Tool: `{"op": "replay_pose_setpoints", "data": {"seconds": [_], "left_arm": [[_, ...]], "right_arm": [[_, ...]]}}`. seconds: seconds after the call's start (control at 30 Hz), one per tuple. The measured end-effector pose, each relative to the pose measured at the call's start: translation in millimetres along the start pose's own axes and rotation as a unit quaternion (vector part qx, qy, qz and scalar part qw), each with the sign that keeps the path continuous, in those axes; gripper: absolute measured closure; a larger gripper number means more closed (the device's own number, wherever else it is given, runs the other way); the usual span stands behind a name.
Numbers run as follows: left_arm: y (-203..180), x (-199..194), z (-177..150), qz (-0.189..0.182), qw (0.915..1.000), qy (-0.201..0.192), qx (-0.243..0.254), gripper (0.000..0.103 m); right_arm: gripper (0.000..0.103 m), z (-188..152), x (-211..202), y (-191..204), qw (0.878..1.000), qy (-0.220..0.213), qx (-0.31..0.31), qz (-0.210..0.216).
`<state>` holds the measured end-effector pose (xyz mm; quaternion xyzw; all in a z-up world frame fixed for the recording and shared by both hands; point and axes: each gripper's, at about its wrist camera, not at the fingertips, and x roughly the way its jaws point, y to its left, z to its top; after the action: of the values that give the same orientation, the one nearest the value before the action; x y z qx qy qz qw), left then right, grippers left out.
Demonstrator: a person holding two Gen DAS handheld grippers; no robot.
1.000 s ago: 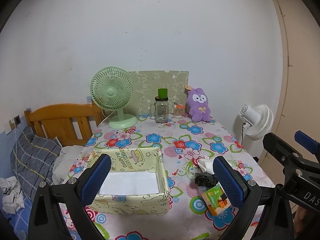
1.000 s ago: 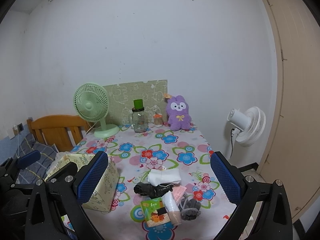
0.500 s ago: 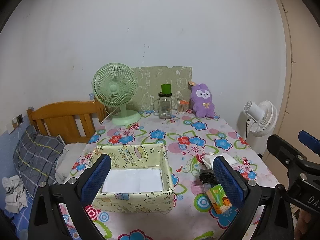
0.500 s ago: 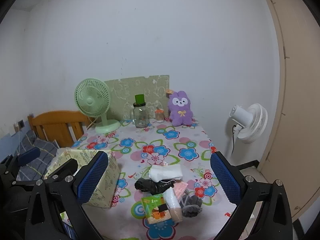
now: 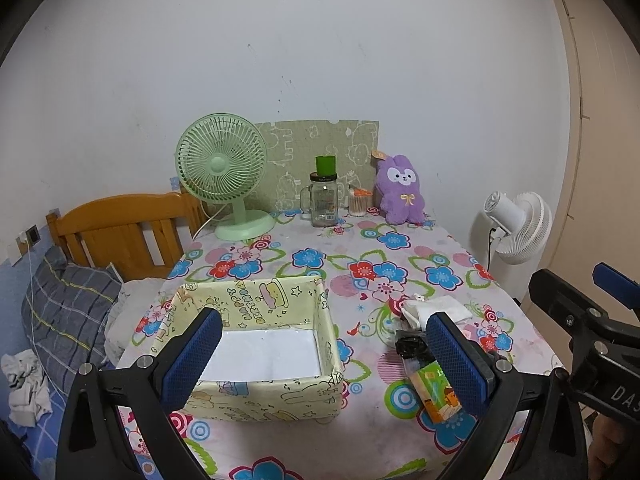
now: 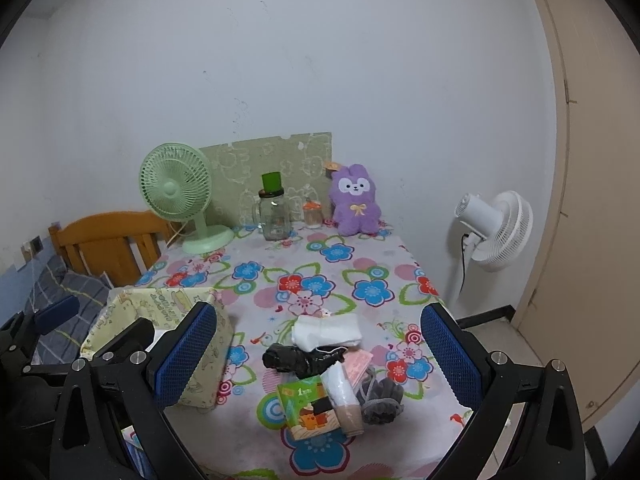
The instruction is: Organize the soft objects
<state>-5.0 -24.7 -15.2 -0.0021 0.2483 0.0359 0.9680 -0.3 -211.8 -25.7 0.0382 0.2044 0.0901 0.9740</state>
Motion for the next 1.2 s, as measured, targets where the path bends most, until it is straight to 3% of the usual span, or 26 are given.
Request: {"op": "replay_pose_setpoints", "data": {"seconds": [0.33,0.53,1.2], "left_arm": [[0.1,7.3,1.2,-0.009,0.9999,0.006,-0.009,0.001],[-4.1,15.6,0.3,-0.013,0.9998,0.008,-0.012,0.004],[-59.9,67.1,-17.6,-0.066,0.9964,0.050,0.019,0.008]], "right_arm": [[0.000,2.6,5.7,-4.9,1.000,-0.004,0.004,0.008],[0.006,2.2,12.1,-6.5,1.000,-0.001,0.001,0.006],[0.009,-13.7,58.0,-44.7,1.000,0.026,0.008,-0.007]]}}
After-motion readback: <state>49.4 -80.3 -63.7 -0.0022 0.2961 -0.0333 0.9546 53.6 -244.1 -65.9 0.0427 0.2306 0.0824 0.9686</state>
